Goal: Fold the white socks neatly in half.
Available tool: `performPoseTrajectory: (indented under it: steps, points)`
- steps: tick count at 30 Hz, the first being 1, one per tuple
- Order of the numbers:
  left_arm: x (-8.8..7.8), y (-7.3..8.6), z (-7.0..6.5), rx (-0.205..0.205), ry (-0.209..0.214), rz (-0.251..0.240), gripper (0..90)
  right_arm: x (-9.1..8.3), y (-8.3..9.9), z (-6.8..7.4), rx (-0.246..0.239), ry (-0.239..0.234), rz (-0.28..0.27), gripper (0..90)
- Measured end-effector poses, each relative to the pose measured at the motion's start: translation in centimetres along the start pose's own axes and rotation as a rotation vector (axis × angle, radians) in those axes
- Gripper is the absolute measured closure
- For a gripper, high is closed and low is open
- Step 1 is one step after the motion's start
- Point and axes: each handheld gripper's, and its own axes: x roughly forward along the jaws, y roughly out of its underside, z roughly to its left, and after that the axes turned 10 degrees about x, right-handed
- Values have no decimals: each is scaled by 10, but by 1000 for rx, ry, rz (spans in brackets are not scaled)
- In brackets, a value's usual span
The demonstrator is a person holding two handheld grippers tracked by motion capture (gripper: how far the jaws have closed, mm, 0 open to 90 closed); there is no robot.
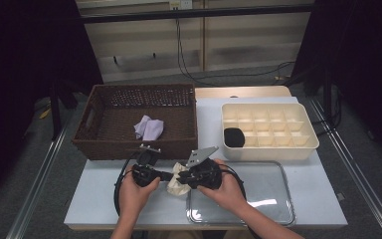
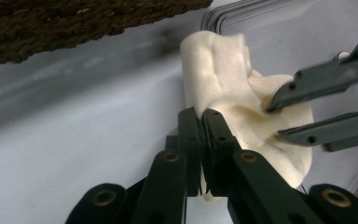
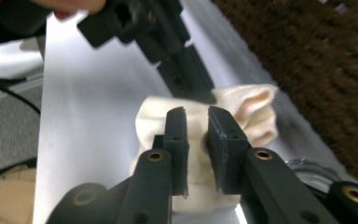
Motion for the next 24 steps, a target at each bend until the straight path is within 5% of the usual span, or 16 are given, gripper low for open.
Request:
performPoseTrajectory:
  steps: [10,12,24]
  points:
    - [-10,4,1,-7,7,-53,655,7,11,-8,22,5,51,887]
    - [-11,5,1,-8,-3,-61,647,8,11,-6,-6,15,56,888]
    - [10,12,5,25,74,-52,622,8,15,-6,22,14,37,888]
